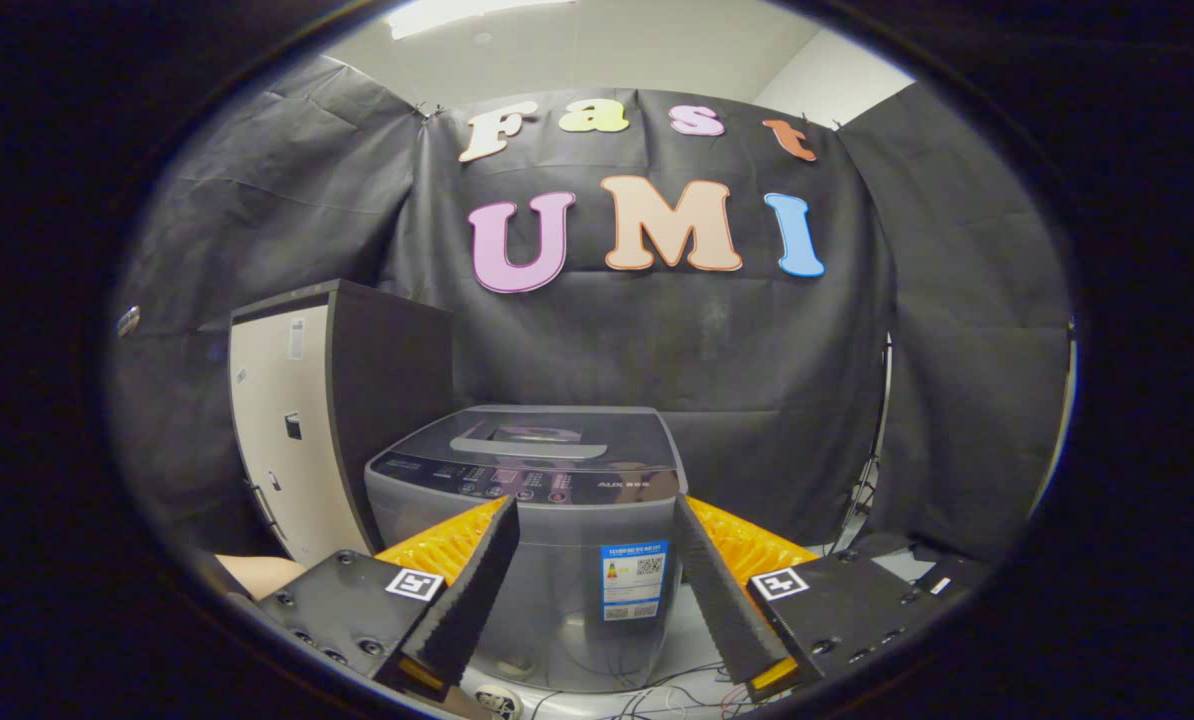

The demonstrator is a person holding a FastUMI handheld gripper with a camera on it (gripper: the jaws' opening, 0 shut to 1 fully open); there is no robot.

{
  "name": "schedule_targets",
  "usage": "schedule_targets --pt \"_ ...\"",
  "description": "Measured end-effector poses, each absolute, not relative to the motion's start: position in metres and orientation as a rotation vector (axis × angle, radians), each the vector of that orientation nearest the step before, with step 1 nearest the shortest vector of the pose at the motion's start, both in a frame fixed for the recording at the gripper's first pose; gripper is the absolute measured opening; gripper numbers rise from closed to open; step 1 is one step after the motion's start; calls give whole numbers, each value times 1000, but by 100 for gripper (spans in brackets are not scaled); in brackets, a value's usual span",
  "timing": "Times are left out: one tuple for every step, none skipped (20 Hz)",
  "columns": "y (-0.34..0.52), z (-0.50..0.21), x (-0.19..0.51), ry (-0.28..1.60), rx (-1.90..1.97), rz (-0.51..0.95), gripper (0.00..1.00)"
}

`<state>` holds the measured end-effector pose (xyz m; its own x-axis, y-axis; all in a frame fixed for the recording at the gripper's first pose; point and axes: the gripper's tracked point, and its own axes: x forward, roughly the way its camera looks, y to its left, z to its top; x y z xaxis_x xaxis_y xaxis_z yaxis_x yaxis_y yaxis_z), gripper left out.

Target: Put the clothes into the washing machine and then close the washing machine lid.

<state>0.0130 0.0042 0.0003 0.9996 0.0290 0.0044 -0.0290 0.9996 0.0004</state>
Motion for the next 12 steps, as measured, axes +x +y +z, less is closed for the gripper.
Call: schedule_targets --pt "4 0 13 -5 1 29 96" --pt "4 0 13 -5 0 29 96" --pt "4 0 13 -5 1 29 96" --pt "4 0 13 -5 1 29 96" --pt "4 0 13 -5 1 29 96" --pt "4 0 13 -5 1 29 96" --pt "4 0 12 -5 1 29 96" --pt "4 1 12 -5 1 29 96" --pt "4 0 13 -4 1 29 96" --pt "4 0 13 -5 1 29 96" --pt "4 1 13 -5 1 29 96" --pt "5 1 13 -4 1 29 96"
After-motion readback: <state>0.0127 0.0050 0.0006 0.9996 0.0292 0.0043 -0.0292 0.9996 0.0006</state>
